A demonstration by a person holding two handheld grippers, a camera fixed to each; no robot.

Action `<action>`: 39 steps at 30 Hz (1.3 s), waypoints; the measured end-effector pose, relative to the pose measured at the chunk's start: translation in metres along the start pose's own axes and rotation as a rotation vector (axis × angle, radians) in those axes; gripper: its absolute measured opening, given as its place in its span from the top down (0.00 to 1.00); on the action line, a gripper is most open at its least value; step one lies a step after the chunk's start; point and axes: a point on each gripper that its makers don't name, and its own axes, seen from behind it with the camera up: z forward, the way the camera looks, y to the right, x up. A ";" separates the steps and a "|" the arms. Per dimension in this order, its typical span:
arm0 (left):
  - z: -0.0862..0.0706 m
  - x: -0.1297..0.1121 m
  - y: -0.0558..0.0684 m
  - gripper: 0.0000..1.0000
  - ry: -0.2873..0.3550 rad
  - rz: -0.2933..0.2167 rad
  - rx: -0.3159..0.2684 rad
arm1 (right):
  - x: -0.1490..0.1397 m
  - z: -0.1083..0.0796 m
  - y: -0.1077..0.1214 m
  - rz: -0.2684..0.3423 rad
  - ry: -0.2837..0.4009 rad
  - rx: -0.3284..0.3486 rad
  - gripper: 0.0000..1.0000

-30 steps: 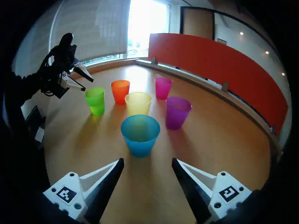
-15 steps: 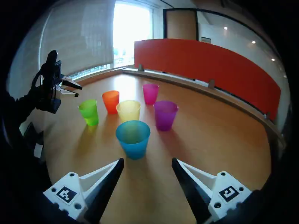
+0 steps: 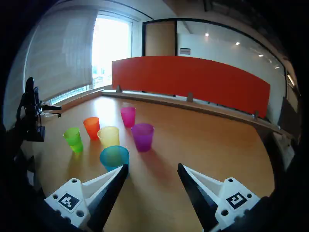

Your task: Pour water

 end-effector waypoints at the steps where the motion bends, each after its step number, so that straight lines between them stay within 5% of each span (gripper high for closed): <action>1: 0.000 0.000 -0.001 0.14 0.005 -0.007 0.008 | 0.002 0.001 0.001 0.002 0.007 -0.012 0.00; 14: -0.003 0.011 -0.011 0.14 0.079 -0.096 0.102 | 0.036 0.006 0.022 0.035 0.137 -0.137 0.01; 39: 0.011 0.038 0.002 0.14 0.204 -0.145 0.172 | 0.072 -0.004 0.066 -0.003 0.343 -0.389 0.01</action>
